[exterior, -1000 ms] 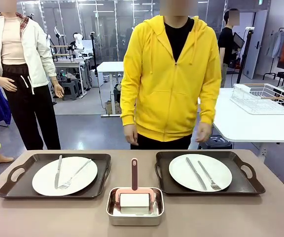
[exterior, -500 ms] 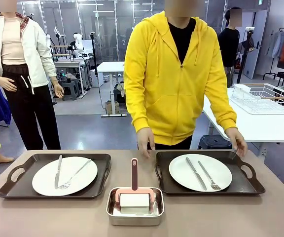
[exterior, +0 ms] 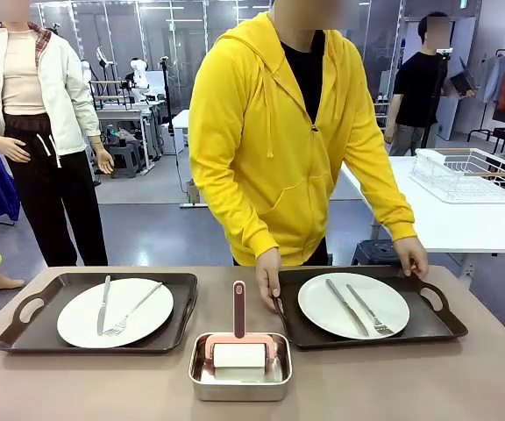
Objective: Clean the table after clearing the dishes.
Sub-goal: When the left (or right) Handle tray is removed, use the left hand (or right hand) to clean the left (or right) side of the table with the Lint Roller.
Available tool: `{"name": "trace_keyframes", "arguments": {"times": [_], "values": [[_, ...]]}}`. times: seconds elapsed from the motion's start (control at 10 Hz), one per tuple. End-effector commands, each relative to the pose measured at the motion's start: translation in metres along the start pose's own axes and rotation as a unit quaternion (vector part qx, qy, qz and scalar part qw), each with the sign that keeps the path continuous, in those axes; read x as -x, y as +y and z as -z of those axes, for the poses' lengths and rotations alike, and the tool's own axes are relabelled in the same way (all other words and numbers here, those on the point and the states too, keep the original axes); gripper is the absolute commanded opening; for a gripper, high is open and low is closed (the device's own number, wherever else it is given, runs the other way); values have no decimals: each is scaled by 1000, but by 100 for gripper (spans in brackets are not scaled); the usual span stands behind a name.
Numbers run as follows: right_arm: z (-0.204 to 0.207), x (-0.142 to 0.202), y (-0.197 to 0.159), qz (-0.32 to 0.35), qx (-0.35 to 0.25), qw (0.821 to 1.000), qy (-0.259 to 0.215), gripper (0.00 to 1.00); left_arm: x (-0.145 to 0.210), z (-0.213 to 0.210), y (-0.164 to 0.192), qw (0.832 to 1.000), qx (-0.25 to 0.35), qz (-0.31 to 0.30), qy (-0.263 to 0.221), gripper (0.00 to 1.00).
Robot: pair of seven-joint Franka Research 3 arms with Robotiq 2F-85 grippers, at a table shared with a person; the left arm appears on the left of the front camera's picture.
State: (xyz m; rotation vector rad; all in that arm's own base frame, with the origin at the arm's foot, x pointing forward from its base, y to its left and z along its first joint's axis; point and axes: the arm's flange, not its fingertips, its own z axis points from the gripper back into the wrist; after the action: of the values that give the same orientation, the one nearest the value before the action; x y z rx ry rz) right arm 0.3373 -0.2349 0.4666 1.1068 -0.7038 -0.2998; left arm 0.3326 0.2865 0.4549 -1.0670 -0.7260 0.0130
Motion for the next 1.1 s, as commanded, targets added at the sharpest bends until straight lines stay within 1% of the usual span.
{"name": "trace_keyframes", "arguments": {"times": [0.0,1.0], "values": [[-3,-2,1,-3,-5,1000,1,100,2,-2,0,1000,4,5,4,100],[-3,-2,1,-3,-5,1000,1,100,2,-2,0,1000,4,5,4,100]]}}
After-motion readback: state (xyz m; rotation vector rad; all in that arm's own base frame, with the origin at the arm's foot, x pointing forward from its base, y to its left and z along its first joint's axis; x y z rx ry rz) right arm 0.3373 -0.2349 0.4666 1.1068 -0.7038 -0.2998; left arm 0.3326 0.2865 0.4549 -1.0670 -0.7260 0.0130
